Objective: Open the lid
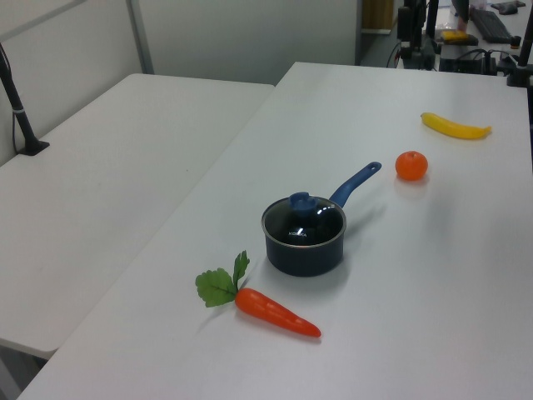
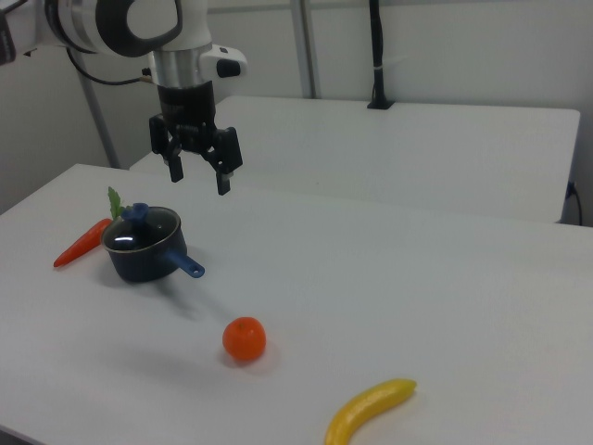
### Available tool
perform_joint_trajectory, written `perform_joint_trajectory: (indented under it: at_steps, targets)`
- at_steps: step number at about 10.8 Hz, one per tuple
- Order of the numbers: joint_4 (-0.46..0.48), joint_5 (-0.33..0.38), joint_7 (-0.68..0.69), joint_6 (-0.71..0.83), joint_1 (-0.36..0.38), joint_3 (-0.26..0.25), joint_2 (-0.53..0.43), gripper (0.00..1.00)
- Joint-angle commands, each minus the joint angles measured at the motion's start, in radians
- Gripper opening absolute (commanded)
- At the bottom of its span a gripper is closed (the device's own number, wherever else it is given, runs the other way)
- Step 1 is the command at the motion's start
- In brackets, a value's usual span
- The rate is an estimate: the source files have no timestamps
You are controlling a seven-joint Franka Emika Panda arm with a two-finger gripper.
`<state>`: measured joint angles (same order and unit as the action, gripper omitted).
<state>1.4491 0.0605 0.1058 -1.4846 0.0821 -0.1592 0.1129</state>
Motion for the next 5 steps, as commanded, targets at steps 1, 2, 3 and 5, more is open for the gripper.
perform_joint_trajectory:
  at_steps: [1, 2, 3, 5]
  targets:
    - [0.011, -0.004, 0.015, 0.009, 0.001, 0.003, -0.016, 1.00]
    - [0.011, -0.004, 0.015, 0.009, 0.001, 0.003, -0.016, 1.00]
    - [0.011, -0.004, 0.015, 0.004, 0.001, 0.003, -0.016, 1.00]
    - [0.010, -0.004, 0.014, 0.000, 0.004, 0.003, -0.007, 1.00]
